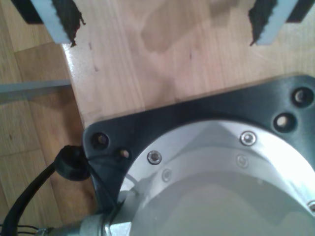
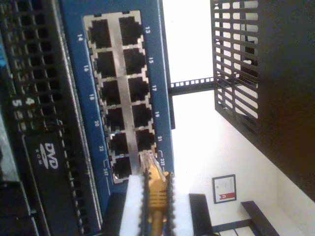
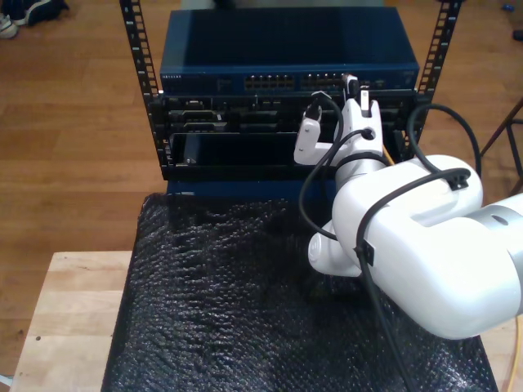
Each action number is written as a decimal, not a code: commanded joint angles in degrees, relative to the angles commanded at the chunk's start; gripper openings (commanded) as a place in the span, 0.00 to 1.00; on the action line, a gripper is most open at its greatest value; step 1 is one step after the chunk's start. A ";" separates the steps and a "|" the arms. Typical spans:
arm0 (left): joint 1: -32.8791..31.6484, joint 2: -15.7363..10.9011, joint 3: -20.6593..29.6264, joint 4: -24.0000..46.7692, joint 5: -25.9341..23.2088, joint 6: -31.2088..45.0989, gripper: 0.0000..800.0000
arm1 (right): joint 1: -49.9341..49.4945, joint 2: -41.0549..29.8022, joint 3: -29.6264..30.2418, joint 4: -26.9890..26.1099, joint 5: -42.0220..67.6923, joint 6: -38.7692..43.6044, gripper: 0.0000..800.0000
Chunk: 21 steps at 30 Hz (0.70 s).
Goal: Grab the cable and plug it in
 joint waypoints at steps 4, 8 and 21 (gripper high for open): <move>0.00 0.00 0.00 0.00 0.00 0.00 1.00 | 0.26 0.09 0.09 0.00 -0.09 0.00 0.00; 0.00 0.00 0.00 0.00 -0.09 0.00 1.00 | 0.35 0.18 0.09 0.00 -0.09 0.00 0.00; 0.00 0.00 0.00 0.00 0.00 0.00 1.00 | 0.26 0.62 -0.26 0.18 0.44 0.00 0.00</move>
